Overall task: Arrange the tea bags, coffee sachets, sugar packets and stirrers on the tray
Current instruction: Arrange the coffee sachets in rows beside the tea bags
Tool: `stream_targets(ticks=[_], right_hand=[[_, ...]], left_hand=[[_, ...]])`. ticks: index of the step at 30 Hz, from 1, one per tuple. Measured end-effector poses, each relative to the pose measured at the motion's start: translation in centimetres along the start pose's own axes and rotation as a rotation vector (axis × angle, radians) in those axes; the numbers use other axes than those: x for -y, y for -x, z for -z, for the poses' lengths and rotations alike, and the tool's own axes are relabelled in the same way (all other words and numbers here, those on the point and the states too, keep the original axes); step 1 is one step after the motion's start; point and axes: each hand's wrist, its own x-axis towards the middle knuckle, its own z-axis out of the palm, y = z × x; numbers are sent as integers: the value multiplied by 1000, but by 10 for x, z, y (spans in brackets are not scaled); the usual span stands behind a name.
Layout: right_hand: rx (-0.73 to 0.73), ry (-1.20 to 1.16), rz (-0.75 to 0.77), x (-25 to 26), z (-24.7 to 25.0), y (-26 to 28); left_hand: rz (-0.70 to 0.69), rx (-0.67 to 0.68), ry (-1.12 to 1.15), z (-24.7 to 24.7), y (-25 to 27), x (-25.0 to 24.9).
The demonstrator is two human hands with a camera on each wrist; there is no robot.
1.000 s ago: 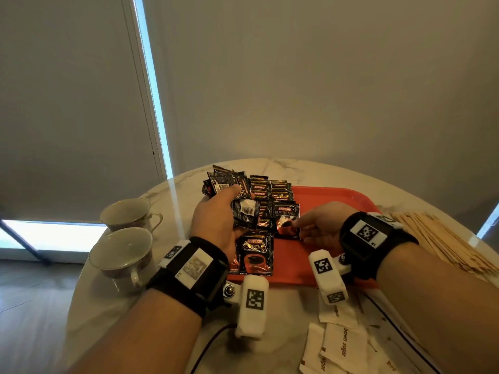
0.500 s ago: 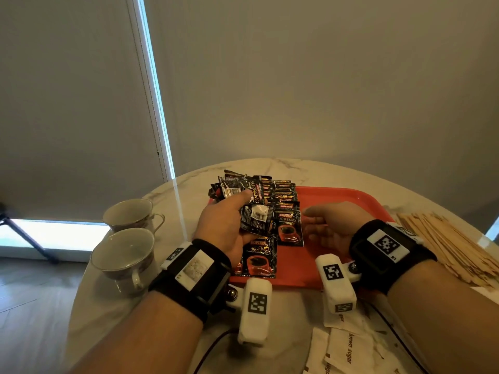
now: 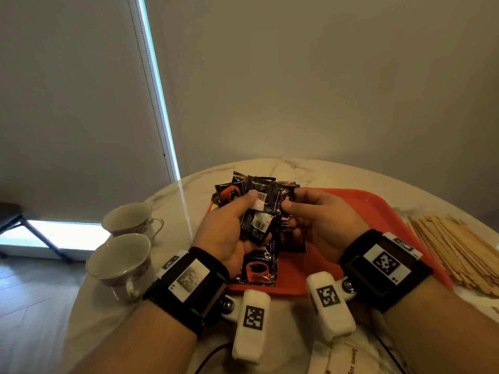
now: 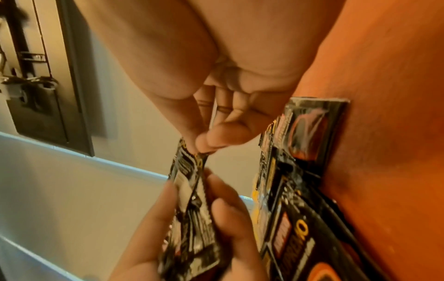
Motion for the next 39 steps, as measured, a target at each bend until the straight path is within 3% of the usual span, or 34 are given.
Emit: stream_targets(ticks=[5, 12, 19, 24, 30, 36, 39], right_hand=[[-42, -184, 64, 5, 7, 0], [-51, -89, 171, 3, 5, -1], [-18, -173, 42, 6, 2, 4], [-138, -173, 141, 4, 2, 2], [-29, -107, -26, 5, -1, 8], [-229, -76, -82, 8, 7, 13], [-145, -85, -174, 10, 6, 19]], left_hand=[[5, -41, 59, 0, -4, 0], [74, 39, -25, 2, -1, 2], [-123, -57, -57, 2, -3, 3], [-136, -60, -43, -1, -2, 3], [-191, -124, -18, -1, -4, 5], [-152, -159, 42, 0, -6, 6], [-151, -140, 58, -3, -4, 5]])
